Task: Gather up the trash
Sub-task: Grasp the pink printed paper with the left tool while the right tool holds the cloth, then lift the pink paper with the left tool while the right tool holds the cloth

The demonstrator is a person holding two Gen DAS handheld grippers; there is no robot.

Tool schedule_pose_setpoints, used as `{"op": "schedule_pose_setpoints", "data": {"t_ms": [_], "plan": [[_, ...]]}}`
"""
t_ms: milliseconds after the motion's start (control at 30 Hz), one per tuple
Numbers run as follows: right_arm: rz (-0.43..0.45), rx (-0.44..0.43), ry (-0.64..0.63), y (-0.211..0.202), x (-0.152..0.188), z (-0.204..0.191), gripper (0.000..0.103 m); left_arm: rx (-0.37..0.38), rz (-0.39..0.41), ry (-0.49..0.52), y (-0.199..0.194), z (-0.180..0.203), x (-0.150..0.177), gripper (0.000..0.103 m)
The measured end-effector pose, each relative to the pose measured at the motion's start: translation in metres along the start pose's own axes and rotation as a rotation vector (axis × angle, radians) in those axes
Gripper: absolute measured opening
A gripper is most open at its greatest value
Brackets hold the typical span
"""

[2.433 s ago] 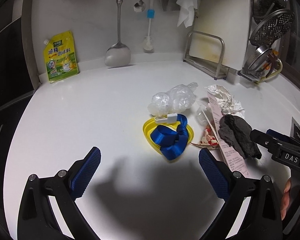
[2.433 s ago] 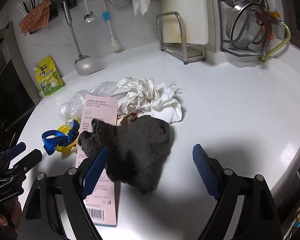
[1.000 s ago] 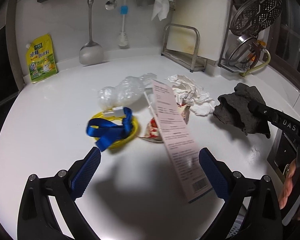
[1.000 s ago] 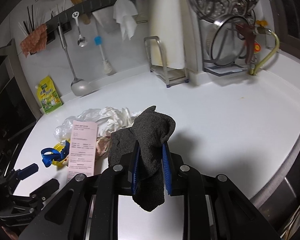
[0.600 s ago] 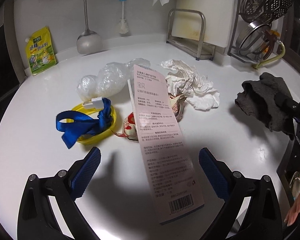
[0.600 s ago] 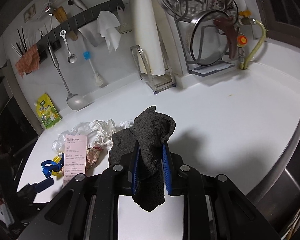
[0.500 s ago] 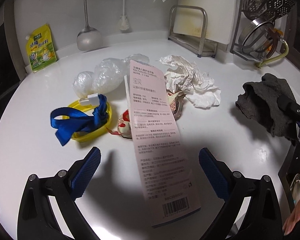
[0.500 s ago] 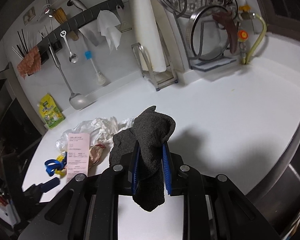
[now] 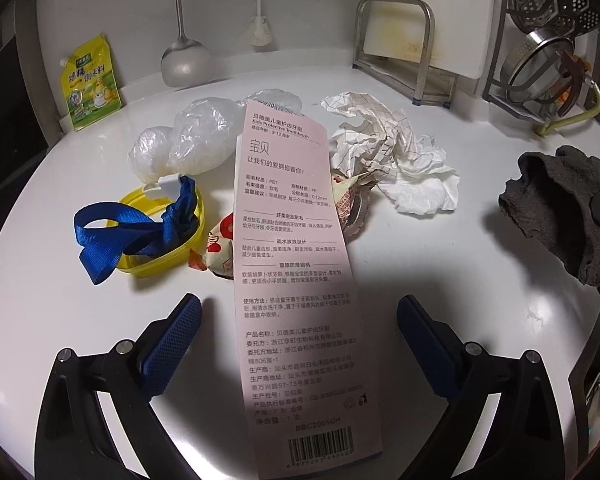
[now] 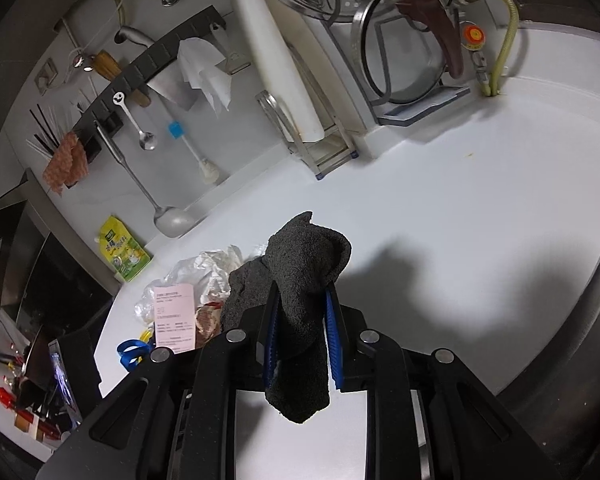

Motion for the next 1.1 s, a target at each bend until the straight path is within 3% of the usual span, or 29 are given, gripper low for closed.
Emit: {"op": "schedule_pose_setpoints", "data": {"t_ms": [67, 167, 300, 467, 833, 867, 900, 1100], "plan": [[-0.006, -0.023, 0.005, 0.001, 0.001, -0.002, 0.02, 0.002, 0.004, -0.004, -0.001, 0.002, 0.0, 0.093], [-0.008, -0.035, 0.009, 0.001, 0.001, -0.003, 0.02, -0.002, 0.02, 0.005, -0.003, 0.006, -0.001, 0.079], [-0.006, -0.058, 0.044, -0.002, -0.001, 0.002, 0.02, -0.001, 0.031, 0.026, -0.006, 0.012, -0.002, 0.053], [-0.004, -0.066, 0.055, -0.003, -0.002, 0.003, 0.02, 0.017, 0.031, 0.035, -0.009, 0.012, -0.002, 0.051], [-0.002, -0.051, 0.047, -0.003, -0.002, 0.003, 0.02, 0.024, 0.131, 0.046, -0.05, -0.002, -0.013, 0.05], [0.0, -0.049, 0.042, -0.004, -0.002, 0.002, 0.02, 0.025, 0.139, 0.048, -0.054, -0.004, -0.013, 0.043], [0.002, -0.048, 0.038, -0.004, -0.002, 0.001, 0.02, 0.034, 0.136, 0.057, -0.057, -0.005, -0.014, 0.018], [-0.006, -0.031, 0.026, -0.004, 0.005, 0.001, 0.02, 0.059, 0.118, 0.078, -0.064, -0.011, -0.008, 0.013]]}}
Point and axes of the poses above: each gripper's, at about its wrist camera, not at the fingertips, and y roughly the way its jaws point, z to its right, x to its underside, the point moved 3 cm from there along y, roughly the way its jaws point, and after that the axes turned 6 degrees about y, right-handed, at the moved point
